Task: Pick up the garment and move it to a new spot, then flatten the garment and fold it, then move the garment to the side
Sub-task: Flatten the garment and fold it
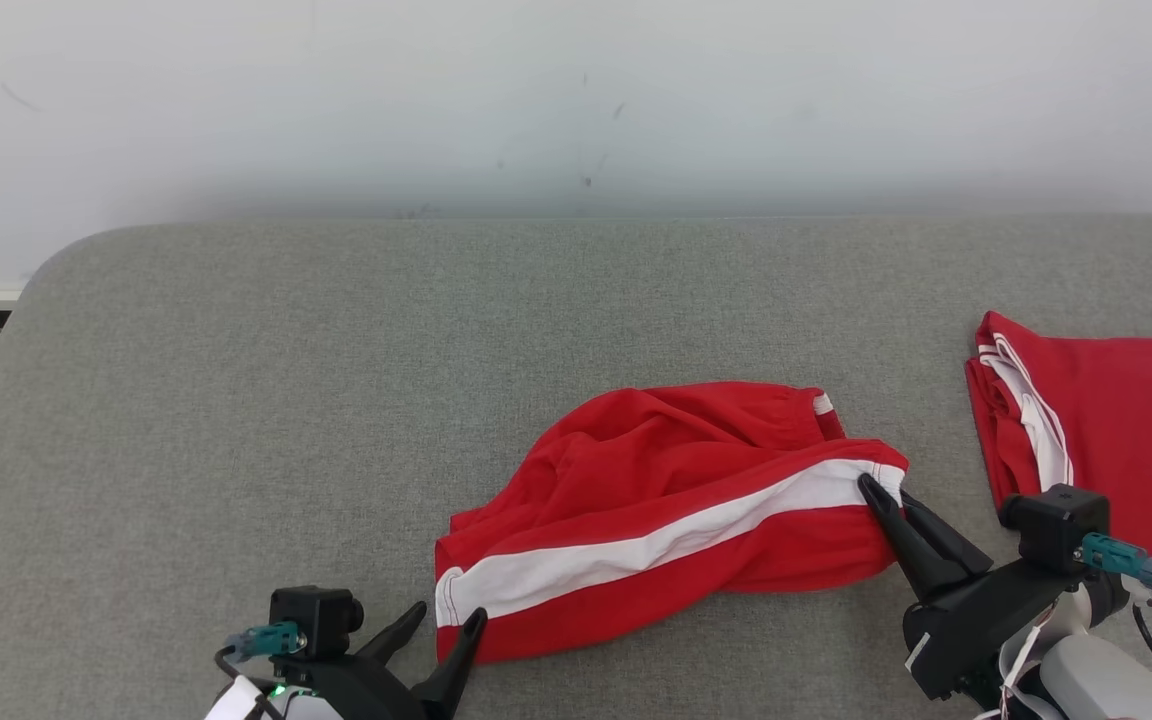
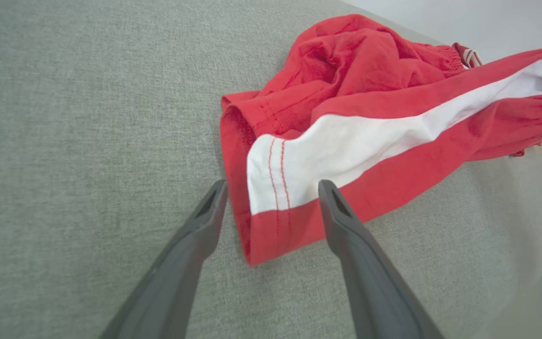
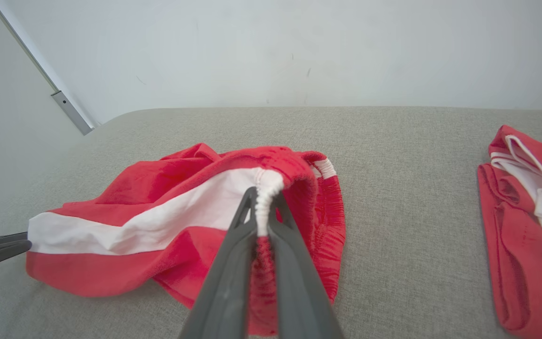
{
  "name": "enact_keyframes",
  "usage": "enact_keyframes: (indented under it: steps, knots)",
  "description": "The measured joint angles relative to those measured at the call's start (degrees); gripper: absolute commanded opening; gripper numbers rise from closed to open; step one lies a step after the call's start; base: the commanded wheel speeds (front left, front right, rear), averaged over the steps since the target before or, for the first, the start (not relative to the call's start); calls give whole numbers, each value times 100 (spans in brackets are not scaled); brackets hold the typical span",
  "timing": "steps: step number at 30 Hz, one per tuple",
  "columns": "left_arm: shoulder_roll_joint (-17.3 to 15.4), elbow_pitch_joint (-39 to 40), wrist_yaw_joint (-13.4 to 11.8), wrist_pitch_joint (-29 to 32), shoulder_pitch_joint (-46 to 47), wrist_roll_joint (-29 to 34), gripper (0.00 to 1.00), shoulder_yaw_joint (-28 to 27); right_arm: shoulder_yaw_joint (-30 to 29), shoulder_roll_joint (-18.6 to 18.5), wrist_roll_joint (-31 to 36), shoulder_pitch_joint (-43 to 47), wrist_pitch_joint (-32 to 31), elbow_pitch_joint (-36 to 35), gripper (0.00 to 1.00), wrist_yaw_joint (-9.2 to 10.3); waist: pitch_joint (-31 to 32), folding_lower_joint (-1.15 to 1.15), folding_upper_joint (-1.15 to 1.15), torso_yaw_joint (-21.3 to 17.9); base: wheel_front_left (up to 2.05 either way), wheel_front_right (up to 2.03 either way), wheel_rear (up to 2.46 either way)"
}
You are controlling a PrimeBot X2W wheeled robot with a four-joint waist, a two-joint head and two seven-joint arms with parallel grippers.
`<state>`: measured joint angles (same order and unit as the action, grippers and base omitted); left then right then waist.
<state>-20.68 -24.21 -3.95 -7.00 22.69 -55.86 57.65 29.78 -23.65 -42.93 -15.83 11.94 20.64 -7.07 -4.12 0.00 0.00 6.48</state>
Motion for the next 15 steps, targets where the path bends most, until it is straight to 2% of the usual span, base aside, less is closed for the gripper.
enact_keyframes:
  steps: [14,15]
  knots:
    - [44,77,-4,255,29,-280,100,-122,53,10,-3,-9,2,20,0,-1,32,0,0,-29,0,0,0]
    - [53,78,13,291,29,-328,81,-138,54,10,-3,-9,3,21,0,-1,32,0,0,-34,0,0,0]
